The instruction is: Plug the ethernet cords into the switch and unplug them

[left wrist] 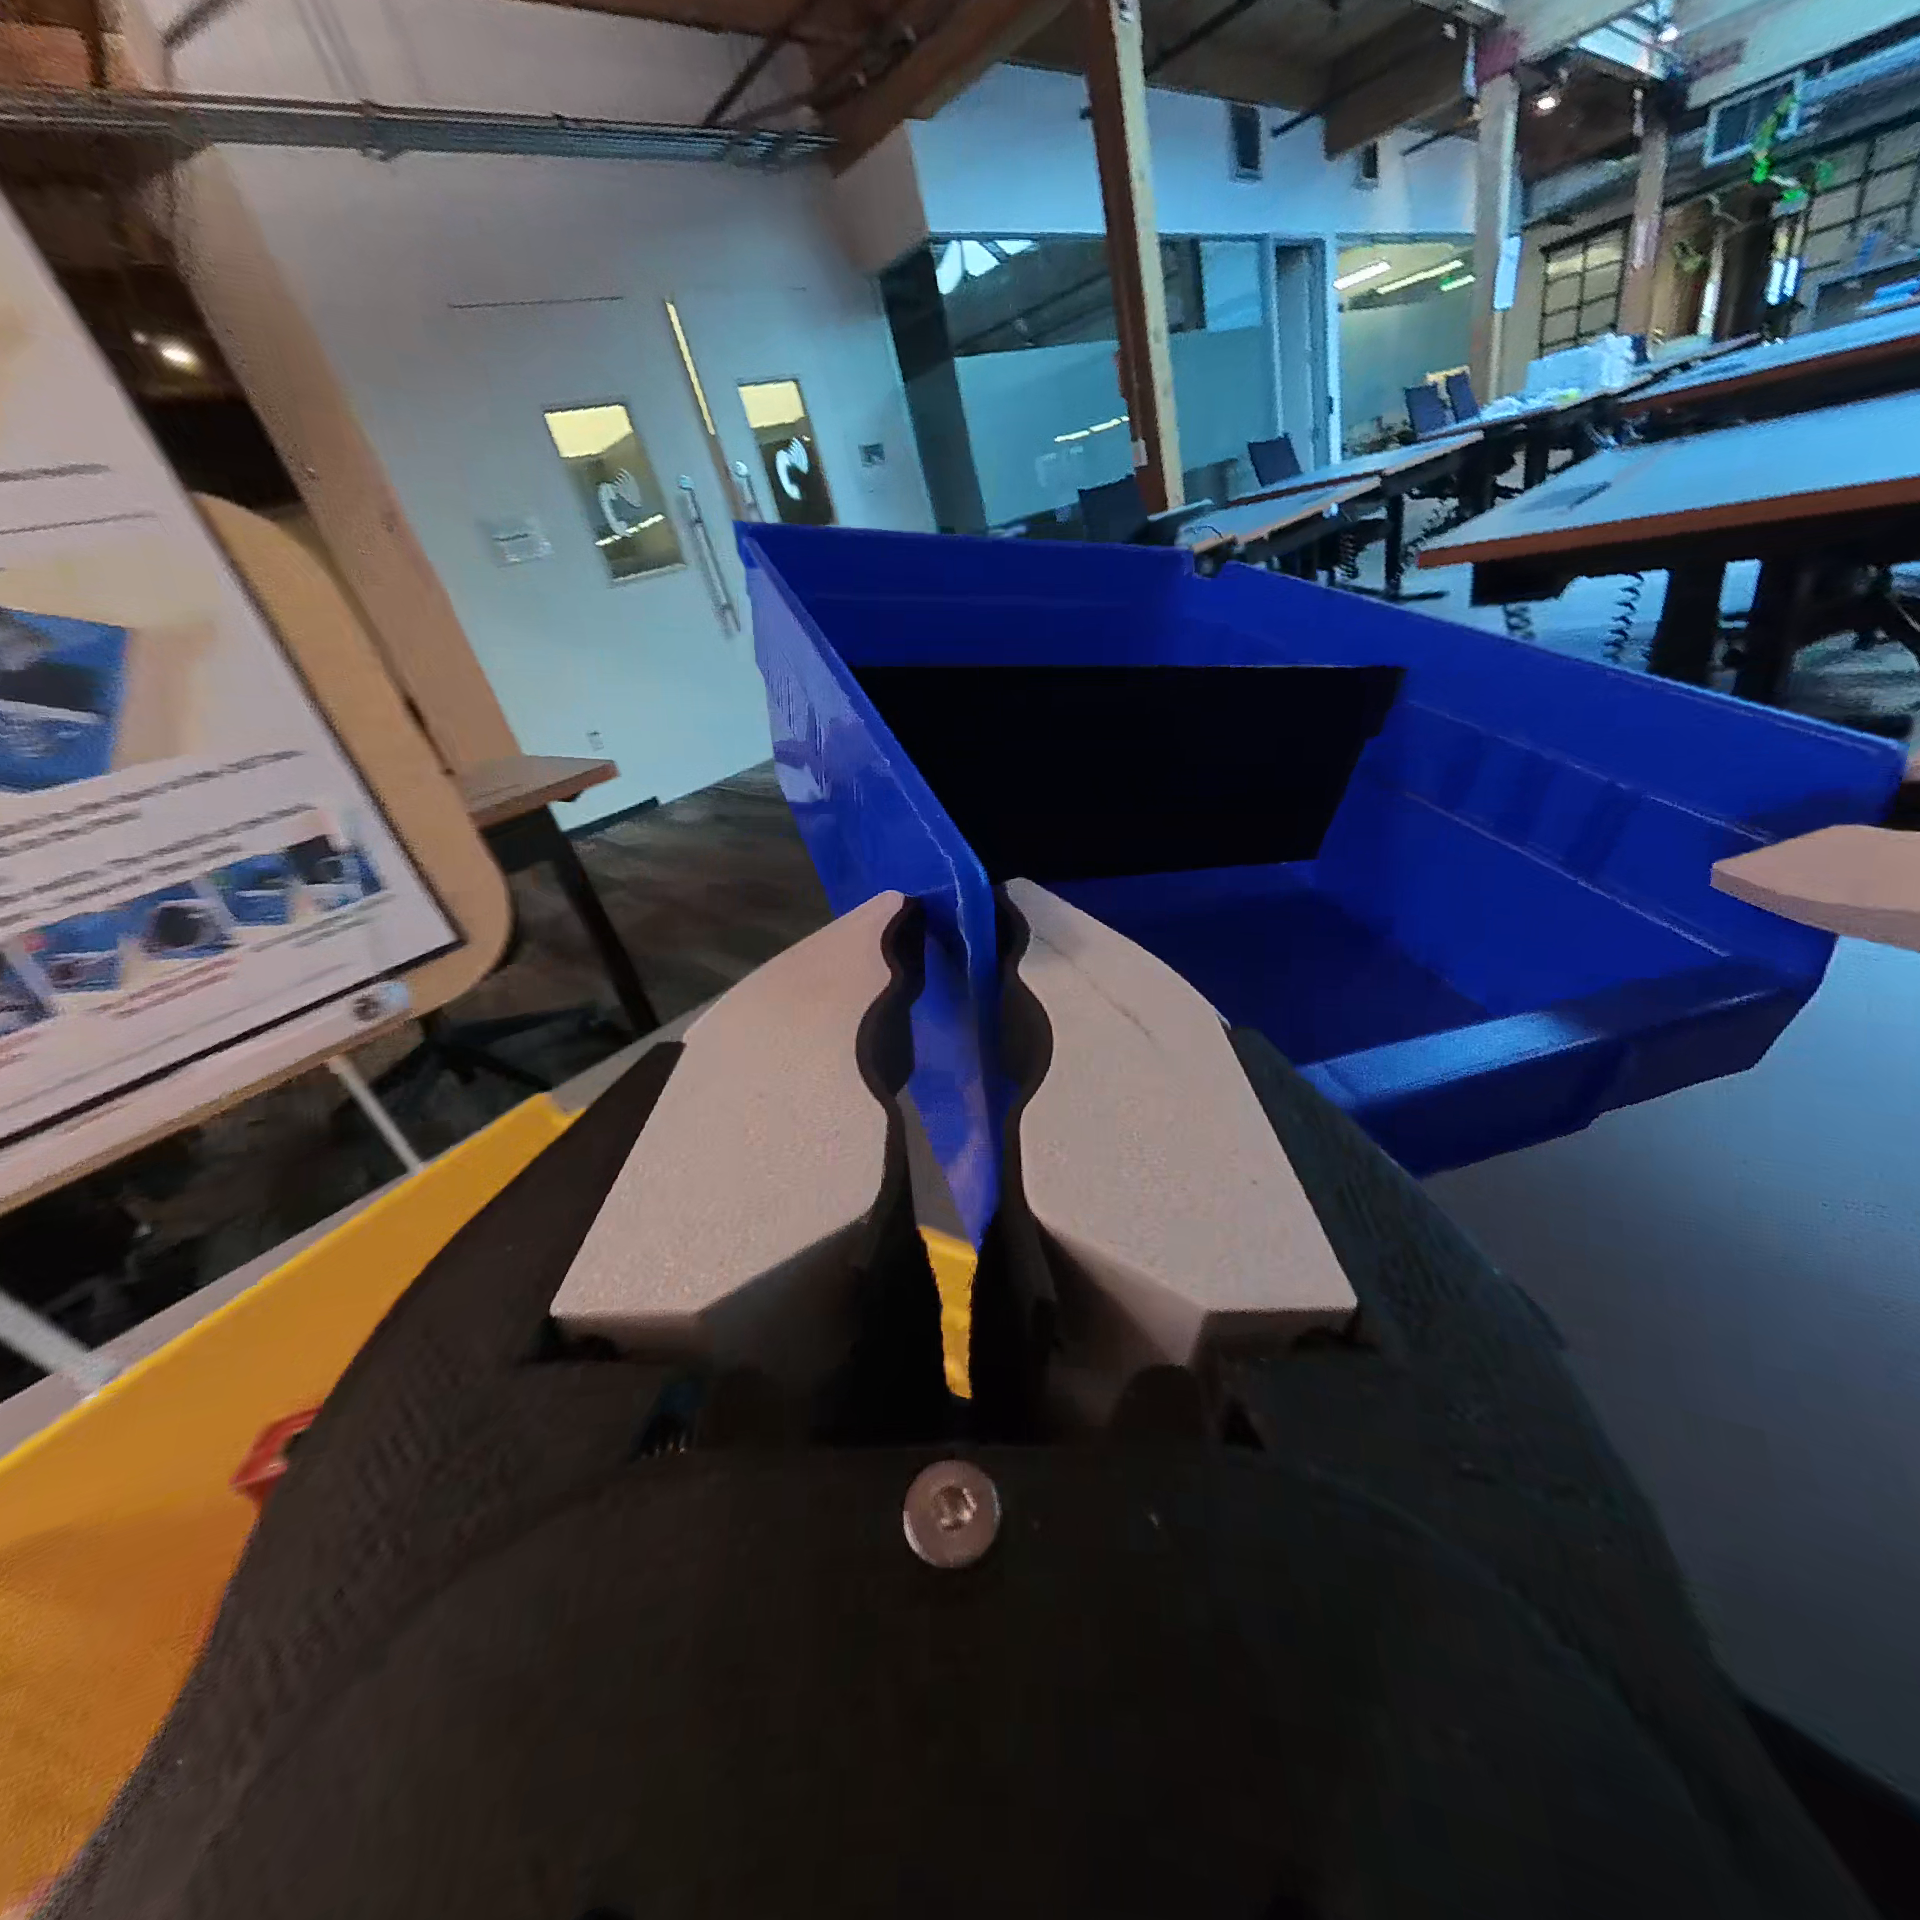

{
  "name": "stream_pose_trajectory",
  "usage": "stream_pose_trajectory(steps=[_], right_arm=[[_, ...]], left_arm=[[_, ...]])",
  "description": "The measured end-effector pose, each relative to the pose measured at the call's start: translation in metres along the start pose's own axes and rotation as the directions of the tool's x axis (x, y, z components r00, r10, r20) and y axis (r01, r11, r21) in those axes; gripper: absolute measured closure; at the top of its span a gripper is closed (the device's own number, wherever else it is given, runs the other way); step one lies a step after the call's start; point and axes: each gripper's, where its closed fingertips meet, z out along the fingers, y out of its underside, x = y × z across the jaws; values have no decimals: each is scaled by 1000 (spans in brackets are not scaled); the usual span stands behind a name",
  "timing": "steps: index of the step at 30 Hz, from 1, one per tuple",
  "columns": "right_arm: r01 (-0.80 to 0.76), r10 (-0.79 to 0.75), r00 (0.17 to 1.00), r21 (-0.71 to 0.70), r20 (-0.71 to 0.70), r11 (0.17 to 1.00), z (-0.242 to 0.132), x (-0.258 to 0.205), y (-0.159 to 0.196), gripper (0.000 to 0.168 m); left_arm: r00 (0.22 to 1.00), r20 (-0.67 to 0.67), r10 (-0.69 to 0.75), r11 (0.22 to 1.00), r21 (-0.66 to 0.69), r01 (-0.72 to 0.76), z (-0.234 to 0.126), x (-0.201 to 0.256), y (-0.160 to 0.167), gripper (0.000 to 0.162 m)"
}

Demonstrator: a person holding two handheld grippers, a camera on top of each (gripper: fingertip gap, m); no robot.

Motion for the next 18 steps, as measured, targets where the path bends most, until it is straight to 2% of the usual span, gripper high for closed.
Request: stream_pose_trajectory(steps=[4,9,18], right_arm=[[-65,64,998,-71,-26,995,-6,28,40,156],[-79,75,997,-153,-31,985,-6,42,81,156],[-134,129,991,-241,-34,961,0,43,117,158]], left_arm=[[999,-36,-12,999,-40,10,21,37,21,149],[998,-61,-7,995,-96,2,32,62,53,147],[993,-120,5,981,-192,-28,30,77,103,142]])
